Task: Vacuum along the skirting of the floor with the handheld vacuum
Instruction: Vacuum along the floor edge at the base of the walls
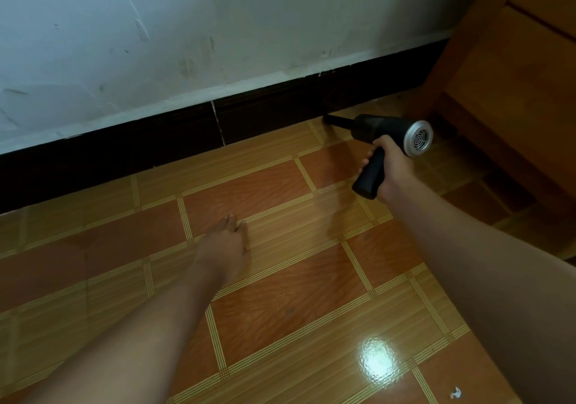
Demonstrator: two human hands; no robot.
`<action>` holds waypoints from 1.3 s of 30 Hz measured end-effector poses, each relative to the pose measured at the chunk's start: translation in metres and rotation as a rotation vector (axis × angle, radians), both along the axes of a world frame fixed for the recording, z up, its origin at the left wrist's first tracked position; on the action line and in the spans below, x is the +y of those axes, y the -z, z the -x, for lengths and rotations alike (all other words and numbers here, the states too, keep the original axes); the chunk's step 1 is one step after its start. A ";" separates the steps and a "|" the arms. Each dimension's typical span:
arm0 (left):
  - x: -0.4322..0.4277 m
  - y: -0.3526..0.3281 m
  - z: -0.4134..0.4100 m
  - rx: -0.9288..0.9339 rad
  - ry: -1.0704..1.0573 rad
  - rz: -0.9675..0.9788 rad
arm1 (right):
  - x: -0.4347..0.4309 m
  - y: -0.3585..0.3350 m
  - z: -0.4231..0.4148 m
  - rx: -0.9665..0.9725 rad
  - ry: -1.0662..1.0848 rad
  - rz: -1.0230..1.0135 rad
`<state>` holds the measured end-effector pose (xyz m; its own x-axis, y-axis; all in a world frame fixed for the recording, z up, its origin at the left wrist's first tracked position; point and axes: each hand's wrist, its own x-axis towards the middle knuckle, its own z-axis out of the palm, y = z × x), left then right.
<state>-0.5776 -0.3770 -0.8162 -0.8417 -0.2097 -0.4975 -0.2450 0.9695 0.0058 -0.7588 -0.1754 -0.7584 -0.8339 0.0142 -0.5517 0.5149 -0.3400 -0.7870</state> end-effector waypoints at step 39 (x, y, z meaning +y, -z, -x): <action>-0.023 0.008 -0.020 -0.023 -0.002 -0.088 | -0.048 -0.002 -0.051 -0.041 -0.319 -0.029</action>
<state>-0.5580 -0.3997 -0.8243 -0.8293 -0.1659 -0.5336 -0.2480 0.9650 0.0854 -0.7074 -0.2236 -0.7562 -0.7758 -0.2284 -0.5881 0.6234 -0.1343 -0.7703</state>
